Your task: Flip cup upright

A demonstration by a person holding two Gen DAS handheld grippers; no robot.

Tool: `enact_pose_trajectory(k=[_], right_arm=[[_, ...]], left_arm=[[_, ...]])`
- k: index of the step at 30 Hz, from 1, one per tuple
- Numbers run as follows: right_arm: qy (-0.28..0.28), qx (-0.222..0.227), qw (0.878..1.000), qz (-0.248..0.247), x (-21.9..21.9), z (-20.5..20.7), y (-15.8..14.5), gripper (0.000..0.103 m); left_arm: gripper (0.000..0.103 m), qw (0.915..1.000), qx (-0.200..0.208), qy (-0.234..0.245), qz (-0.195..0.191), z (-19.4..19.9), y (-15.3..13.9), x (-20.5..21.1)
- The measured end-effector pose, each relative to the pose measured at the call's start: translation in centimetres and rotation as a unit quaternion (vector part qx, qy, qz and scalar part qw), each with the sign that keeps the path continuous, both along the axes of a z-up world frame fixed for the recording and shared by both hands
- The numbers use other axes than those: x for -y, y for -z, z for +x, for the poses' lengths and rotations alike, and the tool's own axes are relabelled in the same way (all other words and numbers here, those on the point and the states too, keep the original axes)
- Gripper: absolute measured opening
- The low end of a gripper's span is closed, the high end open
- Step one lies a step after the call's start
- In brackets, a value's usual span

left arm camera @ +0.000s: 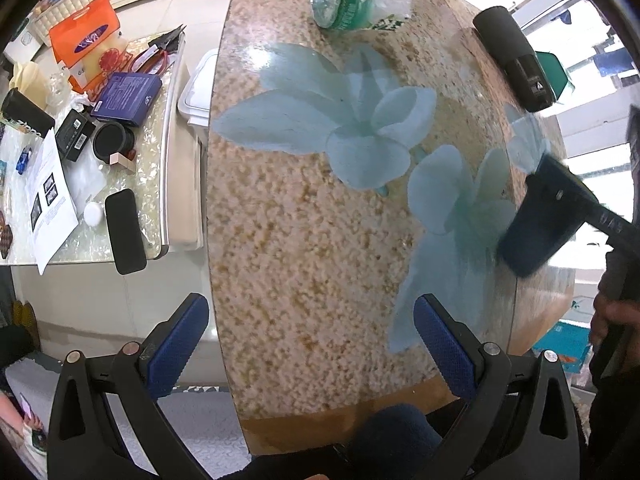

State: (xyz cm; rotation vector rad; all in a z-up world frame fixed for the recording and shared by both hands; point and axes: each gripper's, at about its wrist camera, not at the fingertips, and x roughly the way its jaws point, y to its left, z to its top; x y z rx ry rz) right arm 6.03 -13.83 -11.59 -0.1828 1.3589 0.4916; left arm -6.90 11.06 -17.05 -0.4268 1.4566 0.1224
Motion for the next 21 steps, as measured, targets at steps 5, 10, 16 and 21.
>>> enact_pose_trajectory(k=[5,10,16,21], right_arm=[[0.0,0.038,0.999,0.029,1.7,0.6,-0.1,0.073],[-0.003,0.065,0.996,0.055,3.6,-0.5,0.0,0.073],[-0.03,0.111,0.991,0.062,1.2,-1.7,0.4,0.073],[-0.053,0.145,0.985,0.079,2.2,-3.5,0.4,0.073]], left_arm=[[0.103,0.9999,-0.006,0.009,0.012,-0.4,0.0,1.1],[0.103,0.9996,-0.009,0.018,0.019,-0.5,-0.2,2.6],[0.103,0.9991,-0.004,0.027,0.032,-0.2,-0.8,4.8],[0.103,0.9988,-0.006,0.028,0.039,-0.1,-0.7,6.2]])
